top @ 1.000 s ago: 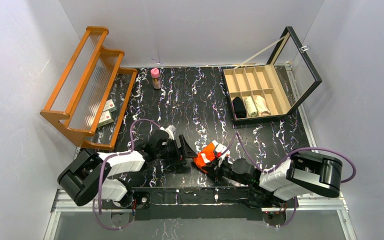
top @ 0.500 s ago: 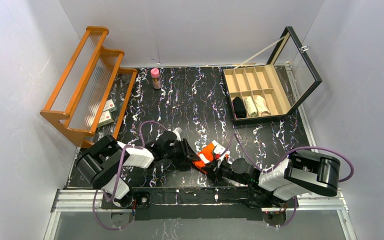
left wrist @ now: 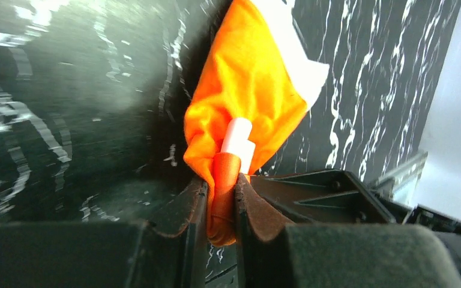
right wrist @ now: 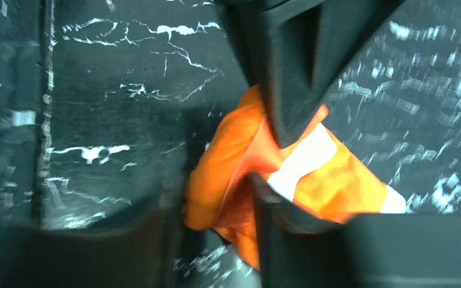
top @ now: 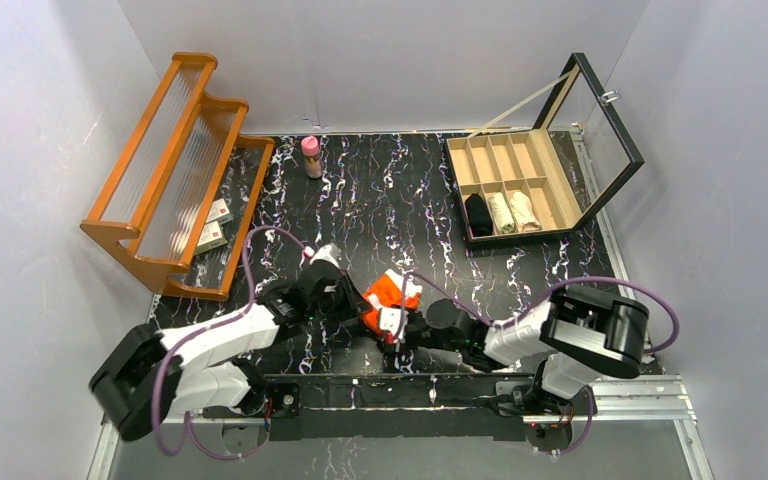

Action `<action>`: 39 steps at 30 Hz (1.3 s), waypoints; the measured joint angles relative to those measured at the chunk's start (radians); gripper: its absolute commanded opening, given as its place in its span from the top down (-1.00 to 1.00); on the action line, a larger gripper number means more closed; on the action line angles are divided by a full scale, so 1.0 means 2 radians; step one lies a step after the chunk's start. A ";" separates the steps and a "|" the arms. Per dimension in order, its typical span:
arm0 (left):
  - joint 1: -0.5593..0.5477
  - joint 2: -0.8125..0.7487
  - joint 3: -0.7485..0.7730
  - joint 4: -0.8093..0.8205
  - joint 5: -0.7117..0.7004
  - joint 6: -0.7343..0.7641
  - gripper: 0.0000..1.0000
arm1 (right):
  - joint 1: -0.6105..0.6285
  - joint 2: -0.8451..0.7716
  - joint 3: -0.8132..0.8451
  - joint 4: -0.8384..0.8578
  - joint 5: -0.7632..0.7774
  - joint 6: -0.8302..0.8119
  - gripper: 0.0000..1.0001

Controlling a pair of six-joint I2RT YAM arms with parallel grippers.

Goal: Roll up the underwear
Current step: Roll the underwear to the center of the board.

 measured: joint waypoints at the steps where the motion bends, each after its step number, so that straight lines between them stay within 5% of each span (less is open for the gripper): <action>1: 0.000 -0.024 0.000 -0.022 -0.020 -0.001 1.00 | 0.000 0.011 0.015 -0.008 -0.006 -0.019 -0.33; 11: 0.005 -0.229 -0.043 -0.204 -0.150 -0.071 1.00 | 0.006 0.049 0.083 -0.056 -0.051 -0.156 -0.53; 26: 0.005 -0.131 -0.028 -0.212 -0.106 -0.056 1.00 | 0.065 0.023 0.058 -0.005 -0.026 -0.115 -0.55; 39: 0.005 -0.128 -0.027 -0.211 -0.090 -0.061 1.00 | 0.097 0.162 0.087 0.104 0.086 -0.115 0.03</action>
